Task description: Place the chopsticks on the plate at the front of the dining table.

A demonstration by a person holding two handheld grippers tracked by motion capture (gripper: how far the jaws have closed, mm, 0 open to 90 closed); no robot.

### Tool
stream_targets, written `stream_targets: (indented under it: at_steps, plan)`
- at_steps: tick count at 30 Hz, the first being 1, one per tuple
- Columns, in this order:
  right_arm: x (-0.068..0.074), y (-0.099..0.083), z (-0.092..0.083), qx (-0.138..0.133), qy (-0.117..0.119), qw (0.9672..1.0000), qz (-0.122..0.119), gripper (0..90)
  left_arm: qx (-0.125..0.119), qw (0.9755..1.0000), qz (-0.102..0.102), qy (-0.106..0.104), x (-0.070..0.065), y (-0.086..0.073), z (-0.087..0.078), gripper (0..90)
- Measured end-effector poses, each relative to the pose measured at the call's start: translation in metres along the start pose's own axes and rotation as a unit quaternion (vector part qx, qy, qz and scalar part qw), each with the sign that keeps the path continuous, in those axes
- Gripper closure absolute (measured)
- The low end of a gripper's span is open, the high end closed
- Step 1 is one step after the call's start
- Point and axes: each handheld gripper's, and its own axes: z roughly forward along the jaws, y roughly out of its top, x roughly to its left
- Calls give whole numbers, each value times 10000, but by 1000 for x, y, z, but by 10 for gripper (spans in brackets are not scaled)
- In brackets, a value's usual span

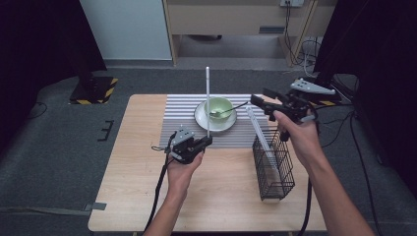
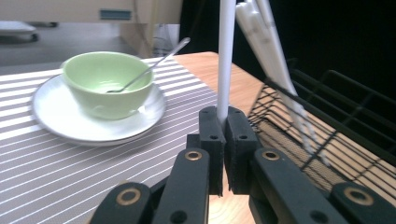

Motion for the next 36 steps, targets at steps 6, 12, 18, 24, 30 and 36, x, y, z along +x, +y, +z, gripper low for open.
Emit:
stream_targets:
  at_steps: [6,12,18,24,30,36]
  plan:
    - [-41,-18,-30,98,-981,9950,180,181,-129,9996,-105,223,5,2,-7,866]
    - [-77,-54,-51,309,-1822,9826,202,176,-135,9992,-133,362,9,7,-9,866]
    - [-107,-92,-62,521,-2374,9689,456,171,-183,9985,-138,491,10,15,-12,866]
    - [-115,-121,-55,871,-2619,9600,466,170,-183,9978,-114,625,11,25,-17,866]
    - [-116,-148,-48,1233,-2950,9468,365,175,-153,9971,-170,728,18,33,-17,866]
    - [-115,-172,-47,1507,-3083,9385,387,169,-101,9969,-179,762,23,36,-11,866]
